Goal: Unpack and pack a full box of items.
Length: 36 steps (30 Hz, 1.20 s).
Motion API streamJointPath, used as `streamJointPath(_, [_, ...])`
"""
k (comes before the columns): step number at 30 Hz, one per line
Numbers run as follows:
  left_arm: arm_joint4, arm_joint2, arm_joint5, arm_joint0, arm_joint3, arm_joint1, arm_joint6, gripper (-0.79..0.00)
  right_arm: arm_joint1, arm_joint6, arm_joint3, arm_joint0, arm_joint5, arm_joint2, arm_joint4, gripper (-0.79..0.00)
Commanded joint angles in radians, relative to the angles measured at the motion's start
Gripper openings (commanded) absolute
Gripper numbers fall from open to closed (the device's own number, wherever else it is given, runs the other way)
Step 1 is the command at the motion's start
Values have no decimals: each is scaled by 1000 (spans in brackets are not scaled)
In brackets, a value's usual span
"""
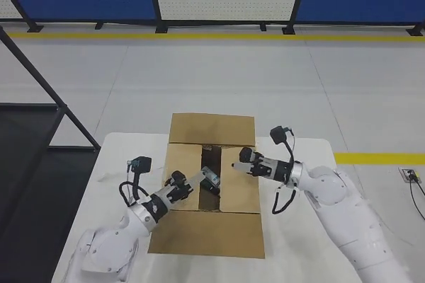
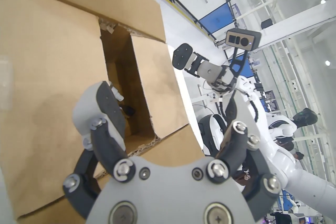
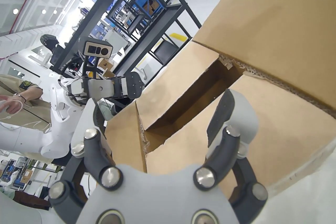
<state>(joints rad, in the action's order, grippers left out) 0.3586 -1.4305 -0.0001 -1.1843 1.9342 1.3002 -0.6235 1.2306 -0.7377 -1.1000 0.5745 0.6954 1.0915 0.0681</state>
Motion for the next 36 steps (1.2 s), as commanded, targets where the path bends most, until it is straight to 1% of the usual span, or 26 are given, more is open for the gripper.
streamJointPath(1, [-34,-34,-33,-26,48,-3,18,0,0,17,7,-4,8,7,-20,0])
streamJointPath(4, [-93,-111,-94,-80,110,-11,32,0,2,49,42,-21,8,15,-39,0])
streamJointPath(8, [-192,-238,-192,-167,159,-22,16,0,2,62,96,-35,37,42,-127,0])
streamJointPath(11, [-236,-323,-274,-229,167,-30,-1,0,-4,128,141,-34,31,88,-174,0])
streamJointPath(13, [-294,-367,-321,-265,166,-34,-9,0,-4,171,156,-25,29,108,-206,0])
streamJointPath(14, [-335,-386,-344,-284,161,-35,-11,0,-5,185,164,-23,21,115,-212,0])
streamJointPath(16, [-405,-420,-377,-327,154,-39,-52,0,-5,186,165,-23,19,117,-211,0])
streamJointPath(29, [-412,-418,-375,-325,154,-38,-46,0,-5,190,163,-21,14,116,-216,0])
streamJointPath(30, [-435,-407,-366,-322,155,-38,-34,0,-1,196,157,-17,-14,111,-234,0])
streamJointPath(32, [-468,-395,-327,-315,138,-41,-70,0,5,210,184,-40,-75,99,-243,0])
streamJointPath(34, [-496,-400,-288,-305,107,-47,-111,0,18,171,248,-79,-124,74,-298,0])
streamJointPath(36, [-535,-414,-261,-301,77,-53,-170,0,33,142,341,-135,-155,48,-324,0])
